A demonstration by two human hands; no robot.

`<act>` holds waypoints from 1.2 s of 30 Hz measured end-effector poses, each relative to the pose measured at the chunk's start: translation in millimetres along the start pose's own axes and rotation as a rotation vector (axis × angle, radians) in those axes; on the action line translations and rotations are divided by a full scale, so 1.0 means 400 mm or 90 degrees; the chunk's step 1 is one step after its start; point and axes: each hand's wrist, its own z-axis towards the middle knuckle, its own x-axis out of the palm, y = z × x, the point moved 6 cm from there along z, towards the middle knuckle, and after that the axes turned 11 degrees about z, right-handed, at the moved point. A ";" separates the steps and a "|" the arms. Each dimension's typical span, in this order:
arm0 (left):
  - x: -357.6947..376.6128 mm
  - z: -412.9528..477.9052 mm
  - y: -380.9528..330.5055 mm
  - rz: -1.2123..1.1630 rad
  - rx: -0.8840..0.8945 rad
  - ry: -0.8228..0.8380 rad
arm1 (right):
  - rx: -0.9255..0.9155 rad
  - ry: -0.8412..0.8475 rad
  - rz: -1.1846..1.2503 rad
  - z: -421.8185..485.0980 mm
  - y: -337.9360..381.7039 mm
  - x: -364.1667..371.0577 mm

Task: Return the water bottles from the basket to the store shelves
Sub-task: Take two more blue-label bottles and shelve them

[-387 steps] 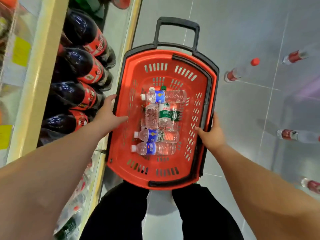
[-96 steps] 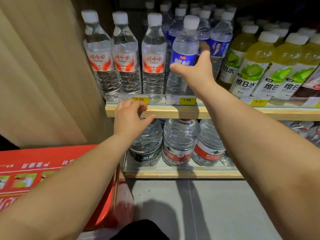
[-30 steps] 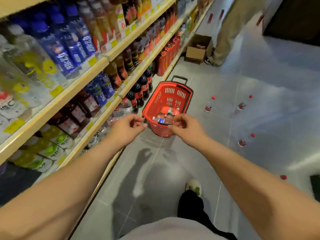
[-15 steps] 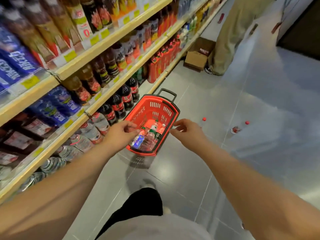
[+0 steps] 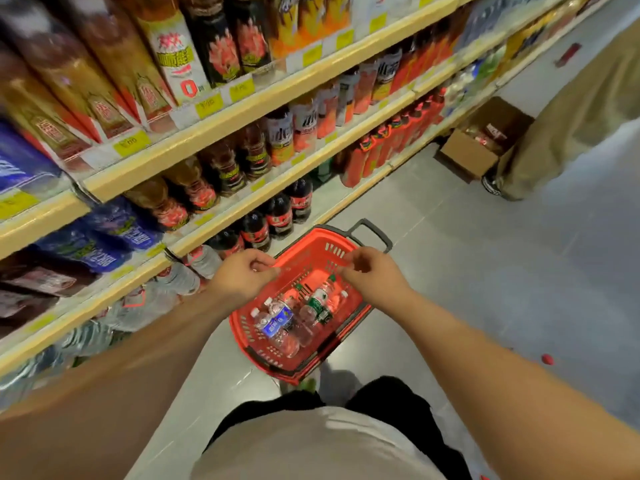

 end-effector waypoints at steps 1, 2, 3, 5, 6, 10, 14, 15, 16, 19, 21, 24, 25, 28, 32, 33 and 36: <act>-0.001 0.019 0.009 -0.019 -0.021 -0.011 | 0.002 0.032 -0.005 0.039 0.001 0.007; 0.001 0.036 0.019 -0.028 -0.041 -0.022 | 0.004 0.068 -0.008 0.081 -0.001 0.018; 0.004 0.050 0.029 -0.023 -0.063 -0.036 | 0.006 0.107 -0.014 0.123 -0.004 0.030; 0.014 0.072 0.053 -0.030 -0.114 -0.070 | 0.005 0.170 -0.030 0.195 -0.004 0.051; 0.025 0.085 0.074 -0.057 -0.153 -0.095 | 0.006 0.204 -0.038 0.237 -0.009 0.067; 0.122 0.093 0.160 -0.182 -0.345 -0.166 | 0.010 0.335 -0.092 0.394 -0.048 0.145; 0.257 0.093 0.220 -0.283 -0.436 -0.218 | 0.032 0.399 -0.129 0.501 -0.135 0.236; 0.300 0.097 0.243 -0.293 -0.446 -0.216 | 0.039 0.406 -0.131 0.517 -0.168 0.259; 0.343 0.104 0.266 -0.301 -0.450 -0.216 | 0.041 0.413 -0.128 0.530 -0.208 0.285; 0.477 0.149 0.350 -0.351 -0.454 -0.220 | 0.037 0.458 -0.148 0.558 -0.340 0.372; 0.568 0.197 0.419 -0.344 -0.463 -0.225 | 0.042 0.479 -0.163 0.592 -0.462 0.439; 0.693 0.279 0.524 -0.325 -0.472 -0.218 | 0.035 0.493 -0.170 0.653 -0.647 0.543; 0.734 0.305 0.562 -0.311 -0.475 -0.210 | 0.033 0.507 -0.182 0.669 -0.703 0.583; 0.832 0.362 0.680 -0.280 -0.505 -0.221 | 0.039 0.517 -0.177 0.714 -0.847 0.699; 0.892 0.411 0.788 -0.244 -0.502 -0.282 | -0.005 0.578 -0.179 0.764 -0.994 0.850; 0.900 0.422 0.803 -0.226 -0.502 -0.288 | -0.019 0.592 -0.179 0.773 -1.017 0.877; 0.911 0.440 0.825 -0.191 -0.514 -0.301 | -0.016 0.590 -0.222 0.784 -1.076 0.928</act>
